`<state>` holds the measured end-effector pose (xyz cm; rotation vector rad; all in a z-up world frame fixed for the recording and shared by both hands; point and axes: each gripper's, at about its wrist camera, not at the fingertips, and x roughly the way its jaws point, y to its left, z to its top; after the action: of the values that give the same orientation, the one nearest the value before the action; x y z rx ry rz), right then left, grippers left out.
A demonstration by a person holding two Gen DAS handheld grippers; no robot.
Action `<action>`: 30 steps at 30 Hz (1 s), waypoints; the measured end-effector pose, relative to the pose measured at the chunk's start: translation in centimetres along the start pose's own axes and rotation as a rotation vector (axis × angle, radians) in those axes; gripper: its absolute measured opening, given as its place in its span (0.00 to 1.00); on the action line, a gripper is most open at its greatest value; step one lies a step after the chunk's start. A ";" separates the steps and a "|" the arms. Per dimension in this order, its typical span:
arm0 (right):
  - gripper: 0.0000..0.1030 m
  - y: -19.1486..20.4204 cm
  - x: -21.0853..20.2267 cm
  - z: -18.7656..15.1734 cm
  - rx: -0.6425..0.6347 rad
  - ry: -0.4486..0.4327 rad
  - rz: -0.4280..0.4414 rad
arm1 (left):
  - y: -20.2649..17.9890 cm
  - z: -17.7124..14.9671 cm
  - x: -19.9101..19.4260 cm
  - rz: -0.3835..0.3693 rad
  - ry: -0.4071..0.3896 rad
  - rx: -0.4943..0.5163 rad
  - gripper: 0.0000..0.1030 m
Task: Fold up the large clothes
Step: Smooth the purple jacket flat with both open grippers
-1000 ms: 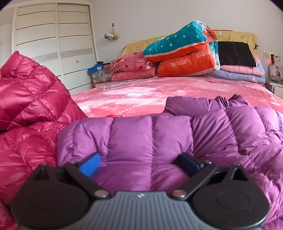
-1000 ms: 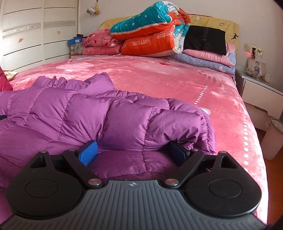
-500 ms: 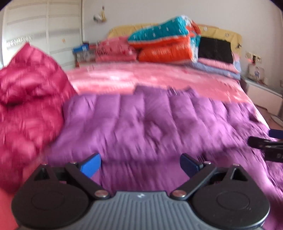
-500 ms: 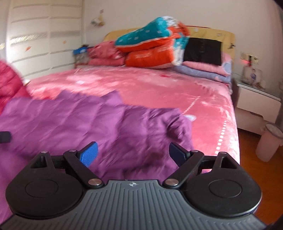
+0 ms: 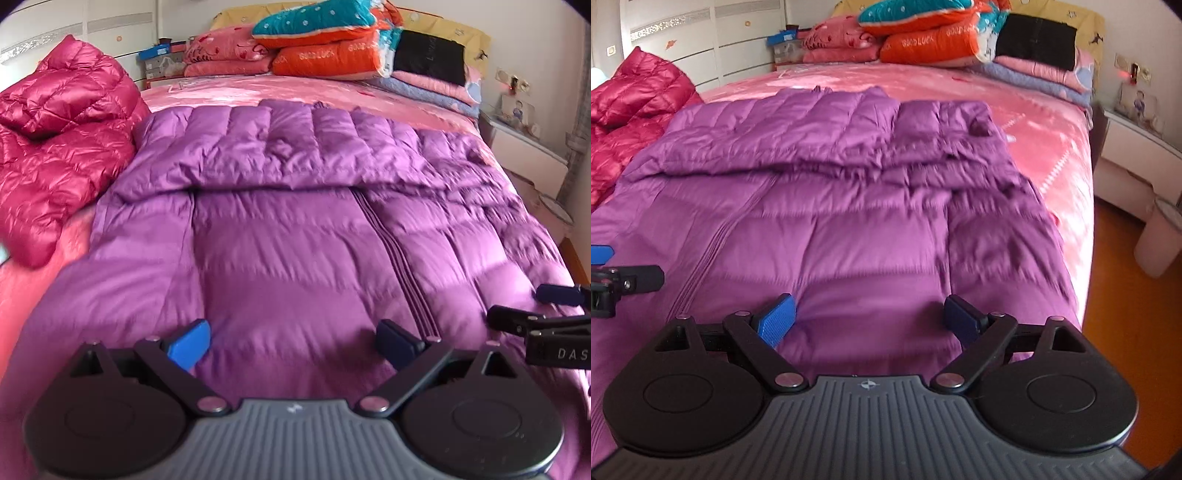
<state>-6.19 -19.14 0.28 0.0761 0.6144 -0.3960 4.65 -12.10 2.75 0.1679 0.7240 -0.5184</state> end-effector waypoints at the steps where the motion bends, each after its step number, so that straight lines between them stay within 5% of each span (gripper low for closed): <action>1: 1.00 0.1 -0.7 -0.7 -0.006 0.004 -0.004 | -0.2 -0.6 -0.4 0.002 0.002 0.015 0.94; 14: 1.00 1.4 -7.8 -6.0 -0.043 0.056 -0.007 | -2.1 -5.7 -6.1 -0.016 0.005 0.095 0.94; 30: 1.00 0.6 -13.3 -9.3 0.024 0.142 0.115 | 1.1 -8.2 -13.2 -0.123 0.001 0.021 0.94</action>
<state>-20.96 -12.33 0.26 0.1633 0.7420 -0.2882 -7.98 -3.34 5.49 0.1436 0.7326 -0.6435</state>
